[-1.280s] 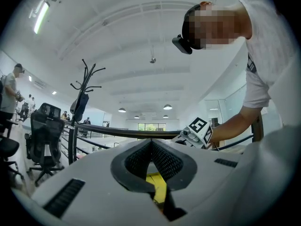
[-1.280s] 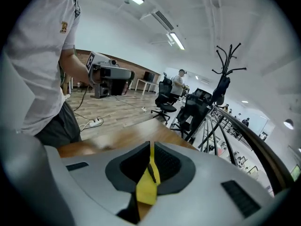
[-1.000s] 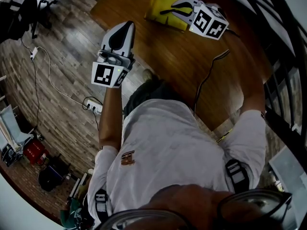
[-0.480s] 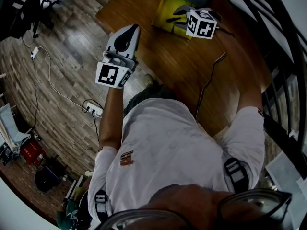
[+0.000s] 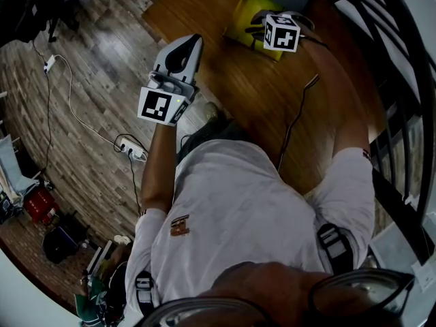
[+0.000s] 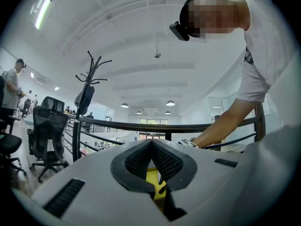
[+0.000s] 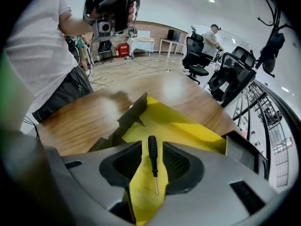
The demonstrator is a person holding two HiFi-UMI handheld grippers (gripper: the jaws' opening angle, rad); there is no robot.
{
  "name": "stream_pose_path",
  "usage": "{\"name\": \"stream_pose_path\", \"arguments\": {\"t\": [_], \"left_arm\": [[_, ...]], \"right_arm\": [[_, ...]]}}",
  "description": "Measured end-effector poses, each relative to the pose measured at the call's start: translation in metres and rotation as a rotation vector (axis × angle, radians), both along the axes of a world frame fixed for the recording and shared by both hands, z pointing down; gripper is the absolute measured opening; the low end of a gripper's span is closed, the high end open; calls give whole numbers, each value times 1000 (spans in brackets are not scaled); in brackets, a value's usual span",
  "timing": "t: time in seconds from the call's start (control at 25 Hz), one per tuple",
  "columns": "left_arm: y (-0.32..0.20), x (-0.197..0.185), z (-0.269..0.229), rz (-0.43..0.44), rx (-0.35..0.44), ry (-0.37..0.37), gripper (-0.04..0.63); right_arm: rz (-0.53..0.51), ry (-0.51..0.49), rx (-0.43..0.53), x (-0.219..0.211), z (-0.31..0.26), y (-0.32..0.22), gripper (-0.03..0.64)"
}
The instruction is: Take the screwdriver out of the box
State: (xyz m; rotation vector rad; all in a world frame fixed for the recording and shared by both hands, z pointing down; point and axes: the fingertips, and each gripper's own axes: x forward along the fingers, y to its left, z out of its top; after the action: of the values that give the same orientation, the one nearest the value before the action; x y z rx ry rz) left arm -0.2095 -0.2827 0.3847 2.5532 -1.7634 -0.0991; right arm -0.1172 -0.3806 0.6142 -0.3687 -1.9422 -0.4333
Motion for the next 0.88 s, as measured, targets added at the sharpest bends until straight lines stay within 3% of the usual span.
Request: {"name": "stream_pose_path", "arguments": {"t": [0.6,0.88], "left_arm": [[11,-23,8,-48,-42,-16,20],[7,-26,14,-42,-48,-19,20]], "right_arm": [[-4,91,-80,-10,26,2,124],[40,53,-156,-19,33,-2,92]]}}
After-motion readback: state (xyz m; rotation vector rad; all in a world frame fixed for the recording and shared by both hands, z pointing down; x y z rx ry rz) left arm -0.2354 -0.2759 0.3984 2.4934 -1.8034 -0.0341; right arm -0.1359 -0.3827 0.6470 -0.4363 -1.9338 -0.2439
